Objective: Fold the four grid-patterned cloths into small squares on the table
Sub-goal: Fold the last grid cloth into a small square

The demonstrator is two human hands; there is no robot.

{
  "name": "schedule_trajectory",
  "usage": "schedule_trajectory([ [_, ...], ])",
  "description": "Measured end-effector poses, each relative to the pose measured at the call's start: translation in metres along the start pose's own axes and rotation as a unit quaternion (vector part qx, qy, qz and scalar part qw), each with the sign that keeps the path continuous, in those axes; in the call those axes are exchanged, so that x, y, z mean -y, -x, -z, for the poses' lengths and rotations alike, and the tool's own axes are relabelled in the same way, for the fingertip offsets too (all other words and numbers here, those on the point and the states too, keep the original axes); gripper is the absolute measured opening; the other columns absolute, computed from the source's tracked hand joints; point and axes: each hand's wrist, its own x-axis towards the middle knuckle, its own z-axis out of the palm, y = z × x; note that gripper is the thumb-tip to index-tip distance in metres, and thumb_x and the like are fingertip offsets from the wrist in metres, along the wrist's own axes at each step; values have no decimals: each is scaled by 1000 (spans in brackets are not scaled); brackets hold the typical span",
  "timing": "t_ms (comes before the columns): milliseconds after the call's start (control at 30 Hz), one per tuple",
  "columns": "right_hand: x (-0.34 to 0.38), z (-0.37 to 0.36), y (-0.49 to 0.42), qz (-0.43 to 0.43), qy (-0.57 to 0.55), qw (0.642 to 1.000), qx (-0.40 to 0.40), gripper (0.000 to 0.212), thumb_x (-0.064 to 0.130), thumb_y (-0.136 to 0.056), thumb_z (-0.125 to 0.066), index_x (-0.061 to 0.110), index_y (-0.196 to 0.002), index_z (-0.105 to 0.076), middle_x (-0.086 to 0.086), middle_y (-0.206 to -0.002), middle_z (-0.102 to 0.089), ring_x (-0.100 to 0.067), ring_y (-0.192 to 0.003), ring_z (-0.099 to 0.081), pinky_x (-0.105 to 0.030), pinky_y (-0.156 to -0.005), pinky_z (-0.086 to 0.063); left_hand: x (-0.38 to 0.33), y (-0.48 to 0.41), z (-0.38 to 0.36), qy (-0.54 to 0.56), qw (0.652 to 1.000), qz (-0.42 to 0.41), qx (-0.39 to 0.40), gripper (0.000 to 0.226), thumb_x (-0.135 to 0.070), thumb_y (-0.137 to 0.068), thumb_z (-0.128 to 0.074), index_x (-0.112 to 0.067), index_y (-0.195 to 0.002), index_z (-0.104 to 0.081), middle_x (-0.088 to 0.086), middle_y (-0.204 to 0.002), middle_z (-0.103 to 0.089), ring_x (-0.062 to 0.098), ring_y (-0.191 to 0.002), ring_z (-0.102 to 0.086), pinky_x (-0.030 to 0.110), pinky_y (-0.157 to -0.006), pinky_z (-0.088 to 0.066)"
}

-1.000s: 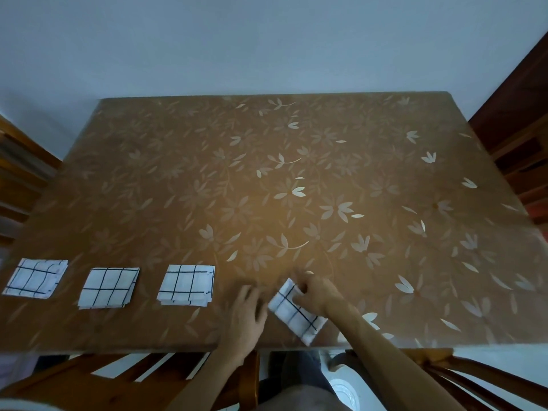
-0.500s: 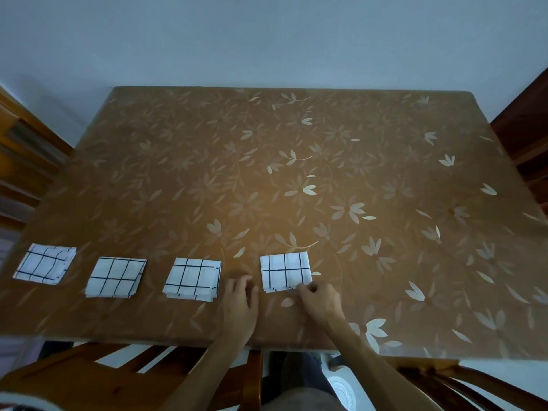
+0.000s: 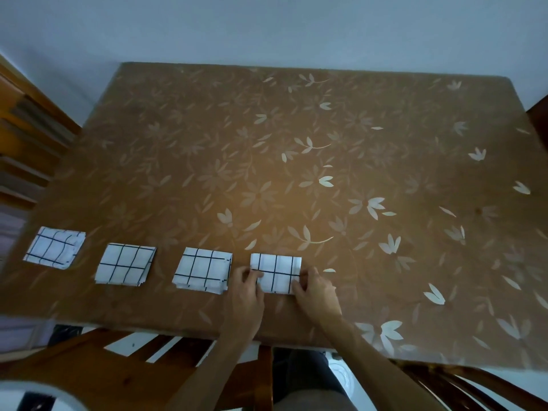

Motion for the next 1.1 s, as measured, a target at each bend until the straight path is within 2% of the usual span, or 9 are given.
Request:
schedule_trajectory([
  [100, 6, -6, 8, 22, 23, 998, -50, 29, 28, -92, -57, 8, -113, -53, -12, -102, -64, -32, -93, -63, -36, -68, -48, 11, 2, 3, -36, 999, -19, -32, 27, -18, -94, -60, -18, -121, -62, 7, -133, -50, 22, -120, -52, 31, -94, -51],
  [200, 11, -11, 10, 132, 84, 978, -138, 28, 20, -88, -54, 5, -111, -57, -13, -104, -59, -31, -93, -60, -42, -78, -53, 17, -2, -3, -83, 987, -128, -50, 35, -18, -96, -57, -12, -131, -56, 15, -145, -46, 29, -132, -45, 44, -106, -45],
  [333, 21, -25, 8, 215, 164, 963, 5, 88, 63, -83, -22, 8, -150, -33, -11, -160, -25, -29, -147, -25, -43, -114, -32, 18, -12, -19, -149, 965, -216, 31, 54, -30, -100, -37, -10, -150, -32, 13, -160, -24, 28, -148, -25, 44, -119, -22],
  [467, 6, -42, 6, 203, 240, 949, 31, 91, 62, -94, 8, 7, -149, -40, -11, -159, -29, -25, -145, -30, -47, -112, -37, 31, -8, -27, -188, 958, -194, 99, 64, -45, -102, -21, -15, -157, -7, 6, -165, 1, 22, -152, -1, 47, -121, -14],
  [600, -7, -44, 1, 166, 262, 950, 31, 72, 49, -103, -5, 7, -146, -44, -10, -156, -35, -24, -142, -38, -44, -114, -31, 30, -8, -22, -185, 957, -196, 105, 64, -48, -104, -18, -19, -157, 3, 1, -165, 7, 17, -152, 7, 50, -120, -8],
  [700, -12, -40, 6, 131, 258, 957, 35, 76, 47, -103, 2, 5, -144, -46, -11, -153, -42, -25, -139, -42, -42, -116, -32, 30, -9, -19, -175, 960, -185, 113, 62, -46, -103, -15, -19, -157, -1, 1, -165, 2, 17, -152, 4, 51, -120, -9],
  [867, -6, -29, 13, 120, 251, 960, 23, 66, 39, -89, -27, 1, -134, -58, -14, -145, -48, -30, -127, -56, -46, -101, -43, 16, -12, -7, -197, 954, -186, 124, 61, -41, -100, -39, -15, -154, -27, 5, -164, -15, 24, -151, -16, 54, -119, -20],
  [1000, 14, -16, 32, 132, 215, 967, 23, 90, 51, -82, 0, 2, -153, -23, -14, -162, -19, -29, -149, -21, -42, -120, -18, 5, -14, 9, -150, 962, -205, 100, 49, -31, -93, -60, -15, -138, -53, 10, -155, -39, 28, -143, -37, 51, -112, -36],
  [1100, 27, -11, 51, 119, 195, 973, 20, 68, 46, -97, -22, 7, -153, -26, -13, -162, -21, -28, -148, -25, -39, -119, -19, 5, -7, 24, -70, 972, -210, 84, 40, -26, -98, -50, -14, -136, -53, 9, -154, -40, 25, -145, -33, 46, -115, -33],
])
